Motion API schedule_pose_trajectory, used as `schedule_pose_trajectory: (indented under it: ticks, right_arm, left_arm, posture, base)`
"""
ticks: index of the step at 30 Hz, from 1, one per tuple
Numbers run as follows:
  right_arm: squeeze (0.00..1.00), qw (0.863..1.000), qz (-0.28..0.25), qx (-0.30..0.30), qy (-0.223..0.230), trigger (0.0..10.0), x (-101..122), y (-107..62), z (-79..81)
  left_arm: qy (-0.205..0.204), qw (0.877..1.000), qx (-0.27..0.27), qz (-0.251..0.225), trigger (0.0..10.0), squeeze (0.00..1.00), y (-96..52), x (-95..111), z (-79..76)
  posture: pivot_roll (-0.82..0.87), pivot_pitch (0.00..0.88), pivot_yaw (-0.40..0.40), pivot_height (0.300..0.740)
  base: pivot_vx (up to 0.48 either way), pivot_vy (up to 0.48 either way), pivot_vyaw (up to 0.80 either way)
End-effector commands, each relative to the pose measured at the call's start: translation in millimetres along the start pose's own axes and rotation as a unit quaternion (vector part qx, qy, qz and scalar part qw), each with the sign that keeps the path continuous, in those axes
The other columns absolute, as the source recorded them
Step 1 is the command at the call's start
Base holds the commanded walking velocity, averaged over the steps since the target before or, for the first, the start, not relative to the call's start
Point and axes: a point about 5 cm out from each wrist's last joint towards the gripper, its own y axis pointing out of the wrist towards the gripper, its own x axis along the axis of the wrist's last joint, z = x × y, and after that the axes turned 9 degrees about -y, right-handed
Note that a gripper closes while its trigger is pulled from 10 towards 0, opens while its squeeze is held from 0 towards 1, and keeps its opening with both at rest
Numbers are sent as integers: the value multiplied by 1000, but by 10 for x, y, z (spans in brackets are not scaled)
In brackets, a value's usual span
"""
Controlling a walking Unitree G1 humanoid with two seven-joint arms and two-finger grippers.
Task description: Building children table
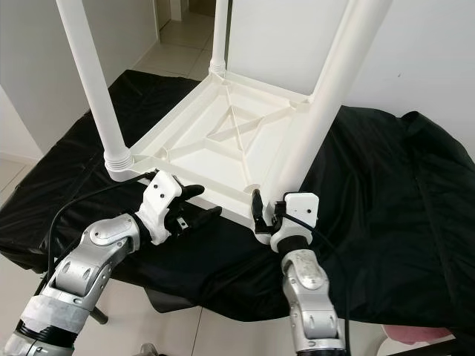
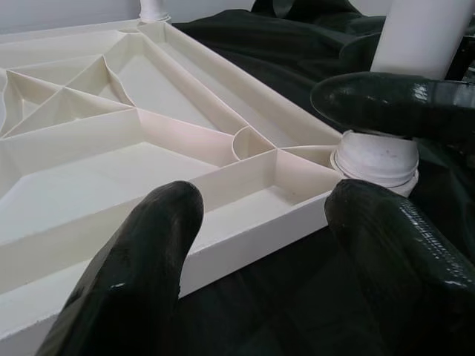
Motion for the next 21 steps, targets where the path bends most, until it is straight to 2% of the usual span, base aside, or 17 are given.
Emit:
schedule_pose_trajectory:
  ticks: [1, 4, 5, 6, 7, 10, 15, 20, 21]
  right_arm:
    - [1000, 1000, -5, 29, 3, 10000, -30, -1, -52]
    - [1000, 999, -7, 50, 0, 10000, -41, 3, -76]
    - [886, 997, -9, 73, 0, 10000, -51, 9, -96]
    - [0, 995, -9, 99, -2, 10000, -67, 22, -118]
    - [0, 995, -9, 99, -2, 10000, -67, 22, -118]
    - [0, 985, -7, 171, -8, 10000, -102, 80, -153]
    - [0, 980, -3, 198, -8, 10000, -121, 136, -174]
    - [0, 973, 1, 229, -31, 10000, -173, 246, -196]
    - [0, 973, 0, 230, -28, 8824, -175, 256, -201]
  left_arm:
    - [-1, 1000, 12, 2, 10000, 0, -18, -10, 1]
    - [0, 1000, 12, 2, 10000, 0, -24, -13, 0]
    - [-2, 1000, 11, 1, 10000, 0, -25, -12, -4]
    - [-4, 1000, 6, 0, 10000, 0, -20, -14, -27]
    - [-4, 1000, 6, 0, 10000, 0, -20, -14, -27]
    - [-5, 1000, -14, 3, 10000, 0, 2, -34, -116]
    - [-6, 1000, -24, 4, 10000, 0, 9, -36, -160]
    - [-5, 999, -38, 2, 10000, 0, 45, -5, -208]
    - [-4, 999, -40, 1, 10000, 0, 53, 0, -212]
  posture:
    - [26, 30, -90, 740]
    - [27, 30, -90, 740]
    - [26, 29, -89, 740]
    - [27, 29, -90, 740]
    - [27, 29, -90, 740]
    - [23, 28, -81, 740]
    - [24, 30, -74, 740]
    - [27, 30, -67, 740]
    - [27, 30, -67, 740]
  base:
    - [0, 0, 0]
    - [0, 0, 0]
    - [0, 0, 0]
    - [0, 0, 0]
    - [0, 0, 0]
    - [0, 0, 0]
    - [0, 0, 0]
    - [0, 0, 0]
    - [0, 0, 0]
